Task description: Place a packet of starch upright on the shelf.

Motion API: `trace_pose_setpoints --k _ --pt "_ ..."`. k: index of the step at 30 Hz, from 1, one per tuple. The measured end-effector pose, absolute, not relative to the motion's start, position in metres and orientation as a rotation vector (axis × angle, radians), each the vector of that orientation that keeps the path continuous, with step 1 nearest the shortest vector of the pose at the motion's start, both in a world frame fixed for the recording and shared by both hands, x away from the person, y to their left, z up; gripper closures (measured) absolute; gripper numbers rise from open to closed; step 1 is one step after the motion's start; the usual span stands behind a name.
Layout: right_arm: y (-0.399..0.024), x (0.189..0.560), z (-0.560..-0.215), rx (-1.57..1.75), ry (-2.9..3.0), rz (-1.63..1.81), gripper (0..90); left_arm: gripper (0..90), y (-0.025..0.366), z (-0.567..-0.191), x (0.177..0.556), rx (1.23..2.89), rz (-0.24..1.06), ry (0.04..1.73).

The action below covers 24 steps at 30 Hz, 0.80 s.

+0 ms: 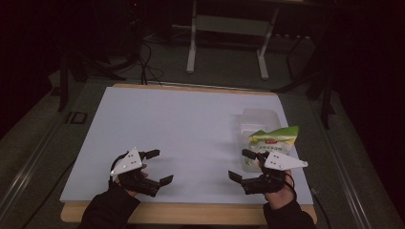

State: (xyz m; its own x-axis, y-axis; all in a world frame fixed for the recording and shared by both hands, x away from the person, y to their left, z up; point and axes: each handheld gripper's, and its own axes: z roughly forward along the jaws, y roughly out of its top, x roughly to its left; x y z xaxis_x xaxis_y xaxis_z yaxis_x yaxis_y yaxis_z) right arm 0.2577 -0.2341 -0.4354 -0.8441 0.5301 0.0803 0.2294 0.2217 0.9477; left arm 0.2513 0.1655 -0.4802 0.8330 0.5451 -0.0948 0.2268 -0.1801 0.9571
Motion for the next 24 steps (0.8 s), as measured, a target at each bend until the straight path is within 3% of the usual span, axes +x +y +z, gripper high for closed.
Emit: trace_pose_setpoints --k 24 --pt "-0.240 0.245 -0.470 0.700 2.348 1.609 11.6 2.0 0.163 -0.489 0.251 1.780 0.289 0.561"
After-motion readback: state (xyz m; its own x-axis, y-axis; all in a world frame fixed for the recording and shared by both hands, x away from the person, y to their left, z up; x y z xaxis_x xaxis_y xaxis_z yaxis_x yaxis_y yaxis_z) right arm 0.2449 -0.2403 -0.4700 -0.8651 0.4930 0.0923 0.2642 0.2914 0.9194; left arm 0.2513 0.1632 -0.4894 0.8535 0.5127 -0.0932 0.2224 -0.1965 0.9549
